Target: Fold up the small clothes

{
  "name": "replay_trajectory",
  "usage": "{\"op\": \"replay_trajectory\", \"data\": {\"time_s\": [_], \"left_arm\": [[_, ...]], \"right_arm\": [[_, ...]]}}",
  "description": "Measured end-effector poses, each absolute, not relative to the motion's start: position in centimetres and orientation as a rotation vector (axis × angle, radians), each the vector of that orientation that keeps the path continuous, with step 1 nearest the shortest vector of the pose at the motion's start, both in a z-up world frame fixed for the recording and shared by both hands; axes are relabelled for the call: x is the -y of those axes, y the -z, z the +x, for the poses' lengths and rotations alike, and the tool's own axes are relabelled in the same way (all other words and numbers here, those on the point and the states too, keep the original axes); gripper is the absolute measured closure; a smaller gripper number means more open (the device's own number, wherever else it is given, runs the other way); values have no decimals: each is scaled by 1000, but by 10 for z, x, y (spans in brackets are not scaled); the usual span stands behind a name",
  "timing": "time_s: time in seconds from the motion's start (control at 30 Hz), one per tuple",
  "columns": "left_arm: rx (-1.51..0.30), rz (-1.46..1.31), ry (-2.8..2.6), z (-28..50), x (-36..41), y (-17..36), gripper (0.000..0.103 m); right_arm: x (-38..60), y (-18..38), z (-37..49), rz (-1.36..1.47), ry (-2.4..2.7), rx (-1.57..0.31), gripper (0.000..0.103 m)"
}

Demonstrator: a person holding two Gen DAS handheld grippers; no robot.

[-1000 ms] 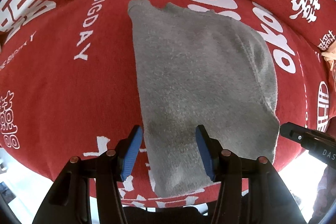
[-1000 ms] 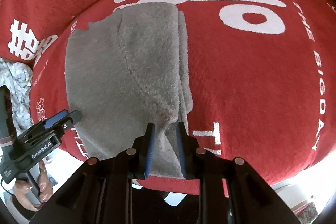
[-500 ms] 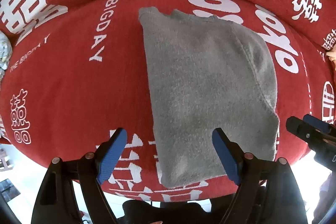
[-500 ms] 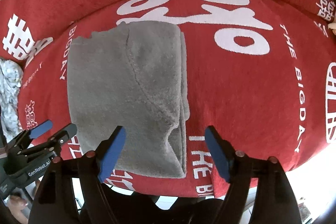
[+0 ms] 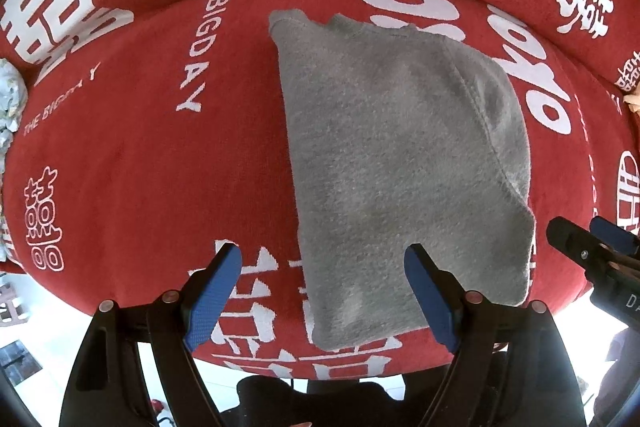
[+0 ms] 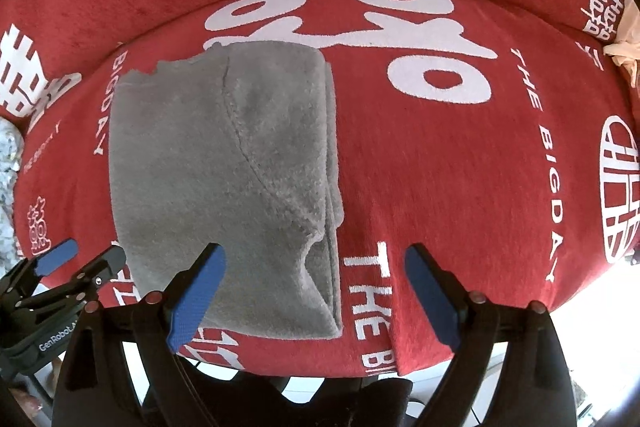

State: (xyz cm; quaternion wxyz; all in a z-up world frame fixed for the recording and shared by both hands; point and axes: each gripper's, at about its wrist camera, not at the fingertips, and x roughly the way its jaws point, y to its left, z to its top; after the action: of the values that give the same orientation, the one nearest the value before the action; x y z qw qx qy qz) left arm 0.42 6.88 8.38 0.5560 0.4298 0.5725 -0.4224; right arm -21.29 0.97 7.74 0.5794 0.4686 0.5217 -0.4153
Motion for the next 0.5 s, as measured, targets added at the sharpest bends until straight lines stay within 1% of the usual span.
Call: {"op": "replay_trajectory", "data": {"time_s": [0.5], "left_arm": [[-1350, 1032, 996, 4, -75, -81, 19]], "right_arm": [[-18, -79, -203, 1056, 973, -1254, 10]]}}
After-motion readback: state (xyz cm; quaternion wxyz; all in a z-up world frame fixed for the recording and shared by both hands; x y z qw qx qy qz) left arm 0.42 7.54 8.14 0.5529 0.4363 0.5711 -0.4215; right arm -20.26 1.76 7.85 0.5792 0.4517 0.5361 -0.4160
